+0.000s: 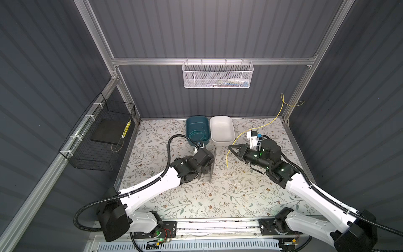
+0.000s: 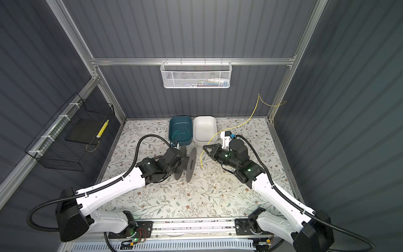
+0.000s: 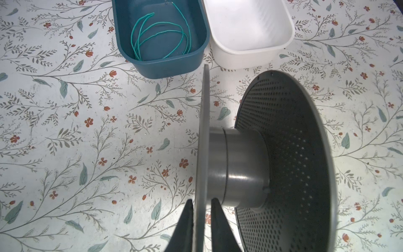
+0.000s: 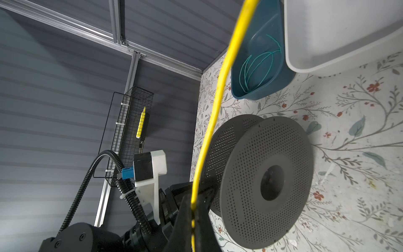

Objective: Wrap the cables
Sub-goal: 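Hold the spool upright with the left gripper while the right holds the cable, then carry the cable with the right gripper over the spool hub toward the left gripper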

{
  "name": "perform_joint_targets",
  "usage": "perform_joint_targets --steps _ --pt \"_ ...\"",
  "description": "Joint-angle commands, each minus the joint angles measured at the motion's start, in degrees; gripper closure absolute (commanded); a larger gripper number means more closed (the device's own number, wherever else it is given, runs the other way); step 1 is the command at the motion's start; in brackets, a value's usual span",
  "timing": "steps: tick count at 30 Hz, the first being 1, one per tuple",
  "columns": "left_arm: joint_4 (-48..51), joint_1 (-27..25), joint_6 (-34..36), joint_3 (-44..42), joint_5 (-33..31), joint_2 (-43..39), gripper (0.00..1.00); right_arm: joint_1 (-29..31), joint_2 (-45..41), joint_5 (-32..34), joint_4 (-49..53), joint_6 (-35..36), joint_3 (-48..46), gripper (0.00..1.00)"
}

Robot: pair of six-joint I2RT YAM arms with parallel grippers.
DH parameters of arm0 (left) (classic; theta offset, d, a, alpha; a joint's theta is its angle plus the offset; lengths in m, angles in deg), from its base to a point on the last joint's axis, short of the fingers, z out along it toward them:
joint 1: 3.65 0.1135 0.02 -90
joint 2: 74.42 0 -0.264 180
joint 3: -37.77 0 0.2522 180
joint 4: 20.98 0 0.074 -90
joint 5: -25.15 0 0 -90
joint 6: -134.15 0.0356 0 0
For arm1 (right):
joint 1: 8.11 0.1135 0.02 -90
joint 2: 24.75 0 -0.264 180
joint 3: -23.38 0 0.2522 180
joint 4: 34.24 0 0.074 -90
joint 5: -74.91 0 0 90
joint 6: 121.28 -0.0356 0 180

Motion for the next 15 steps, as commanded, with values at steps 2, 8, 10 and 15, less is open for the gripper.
perform_joint_targets --steps 2,8,10,15 --pt "0.2 -0.2 0.1 0.7 0.8 -0.3 0.72 0.1 0.0 -0.3 -1.7 0.0 0.5 1.0" --pt "-0.2 -0.3 0.4 0.5 2.0 -2.0 0.59 1.4 1.5 0.3 -3.1 -1.0 1.1 1.0" --pt "-1.4 -0.3 0.8 -0.8 2.8 -4.1 0.57 2.6 3.0 1.0 -4.0 -1.1 2.1 1.0" --pt "-9.3 -0.1 1.8 -9.1 6.6 -13.4 0.54 6.7 11.2 3.2 -8.3 -2.0 6.1 1.0"
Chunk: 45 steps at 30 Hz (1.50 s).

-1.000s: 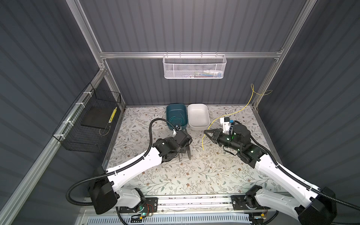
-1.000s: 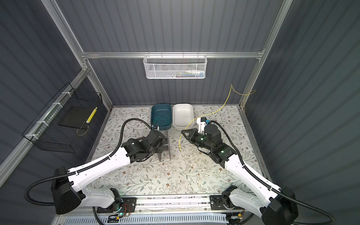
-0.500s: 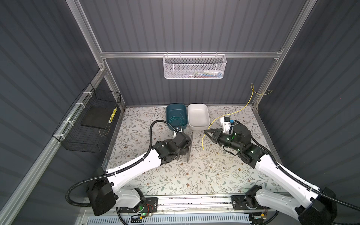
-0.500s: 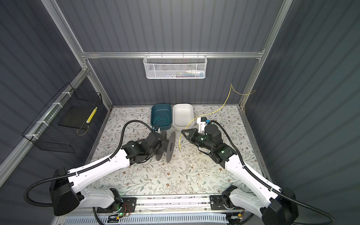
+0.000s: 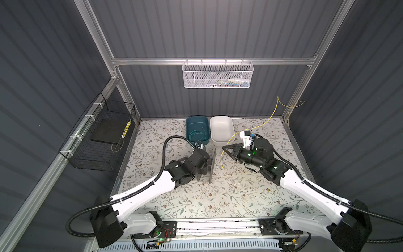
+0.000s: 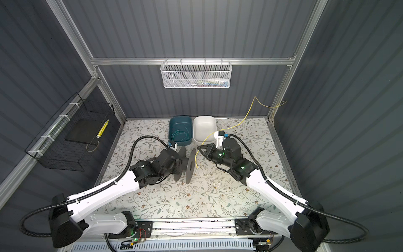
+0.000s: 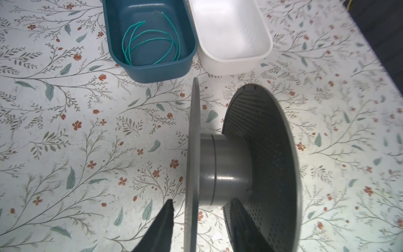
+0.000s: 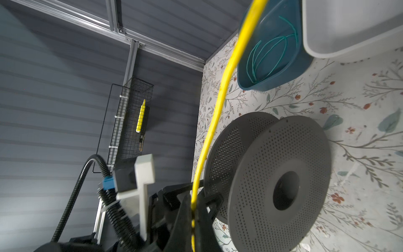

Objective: Wrap the cables
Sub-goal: 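Carry the cable with the right gripper over the spool hub toward the left gripper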

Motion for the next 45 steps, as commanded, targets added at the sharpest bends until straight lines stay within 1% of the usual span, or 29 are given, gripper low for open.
perform_joint_targets --steps 1,3,6,8,13,17,22,27,32,39,45 --pt "-6.6 0.0 1.2 -5.6 3.6 -6.6 0.53 2.2 5.0 2.2 -5.5 -1.1 3.7 1.0" --pt "-9.3 0.1 0.9 -8.9 5.3 -10.4 0.51 3.0 9.1 2.3 -8.7 -2.4 5.4 1.0" --pt "-10.2 0.2 0.5 -11.2 6.3 -14.2 0.49 4.0 13.4 2.5 -9.3 -2.2 8.9 1.0" --pt "-11.3 0.2 0.3 -12.6 7.5 -16.0 0.45 4.7 15.4 3.4 -8.5 -1.7 10.3 1.0" --pt "-12.1 0.3 -0.5 -14.5 8.0 -17.2 0.43 6.0 19.0 4.0 -10.1 -2.8 9.7 1.0" --pt "-13.5 0.3 -0.5 -14.5 8.0 -15.4 0.43 6.7 20.6 3.8 -11.6 -3.7 8.7 1.0" --pt "-14.7 0.3 -0.5 -13.5 7.0 -12.8 0.44 7.1 21.5 3.3 -11.8 -3.8 8.7 1.0" --pt "-14.1 0.5 -4.6 -13.1 4.2 -10.3 0.52 7.5 21.7 3.1 -11.5 -3.5 8.0 1.0" --pt "-15.0 0.6 -6.4 -14.5 1.8 -11.1 0.53 8.0 21.3 3.2 -12.0 -3.7 6.7 1.0" --pt "-15.3 0.8 -6.4 -14.2 2.3 -10.6 0.53 8.1 19.9 3.1 -12.1 -3.2 5.2 1.0" --pt "-17.7 0.8 -6.5 -14.5 2.0 -9.3 0.53 8.4 18.7 3.0 -13.1 -3.9 3.5 1.0"
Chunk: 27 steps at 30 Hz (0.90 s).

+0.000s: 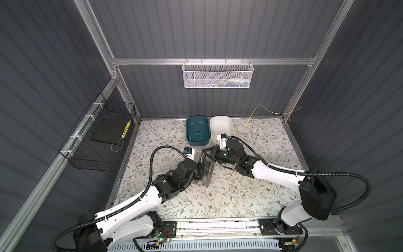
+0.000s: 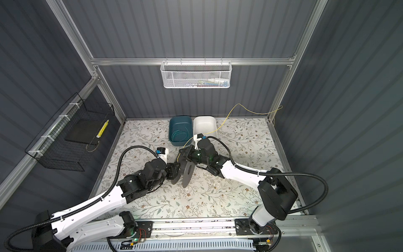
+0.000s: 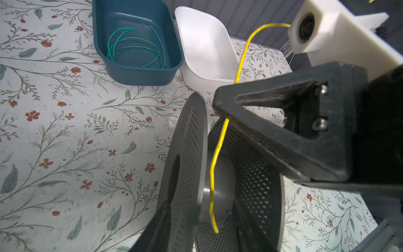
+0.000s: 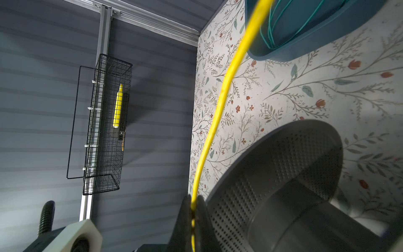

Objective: Wrap the cables

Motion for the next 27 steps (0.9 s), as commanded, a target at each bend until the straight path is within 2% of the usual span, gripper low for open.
perform_joint_targets --steps 1,8,14,21,27 --pt "-2.4 0.3 -0.6 0.0 -1.0 0.8 0.53 0.5 -1.1 -0.1 -0.5 0.2 -1.5 1.0" --pt "-3.6 0.3 1.0 1.5 -0.3 3.8 0.55 0.7 -1.5 -0.2 -1.2 -0.2 -2.9 1.0" --pt "-2.9 0.7 0.6 0.4 -1.0 4.2 0.7 0.7 -1.1 -0.7 -1.8 -0.3 -2.8 1.0" --pt "-3.6 1.0 0.5 -1.0 -0.7 4.5 0.79 0.8 -0.4 -1.2 -3.4 -1.2 -3.7 1.0" --pt "-2.5 1.1 0.4 -1.1 -0.6 4.1 0.91 0.8 -0.4 -0.8 -3.4 -1.1 -3.9 1.0"
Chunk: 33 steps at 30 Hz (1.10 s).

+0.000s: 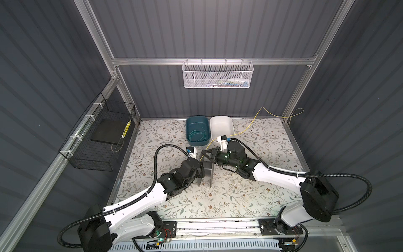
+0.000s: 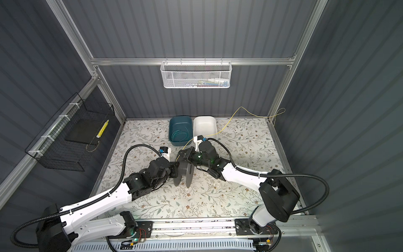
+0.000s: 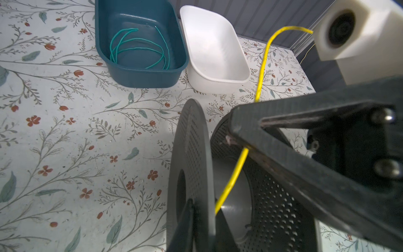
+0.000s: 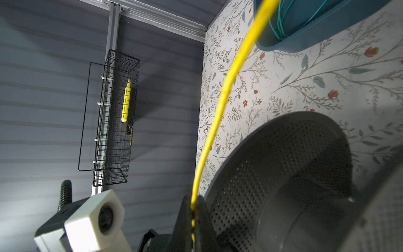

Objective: Wrap the cables

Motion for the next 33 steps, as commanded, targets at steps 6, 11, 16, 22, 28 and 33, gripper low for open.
perform_joint_targets --steps 6,11,16,22,28,33 --pt "2.9 0.3 -0.6 -0.7 0.4 -1.7 1.0 0.1 0.7 0.5 1.0 0.6 -1.1 1.0" --pt "5.5 0.3 -0.5 -0.1 0.3 -3.4 1.0 0.0 0.2 1.0 1.7 1.1 -0.7 0.98" --pt "10.6 0.3 -0.8 1.5 -0.9 -5.7 1.0 -0.4 -2.2 1.9 4.8 3.2 0.5 0.79" --pt "14.7 0.3 0.3 2.5 -0.1 -8.7 1.0 -2.0 -6.0 2.6 8.1 4.3 0.6 0.63" --pt "15.9 0.3 0.7 2.3 -0.1 -11.1 1.0 -4.7 -9.5 1.8 10.1 4.7 -0.8 0.56" --pt "18.4 0.3 1.5 3.9 -1.5 -12.0 1.0 -8.1 -14.4 0.8 12.0 4.0 -3.8 0.51"
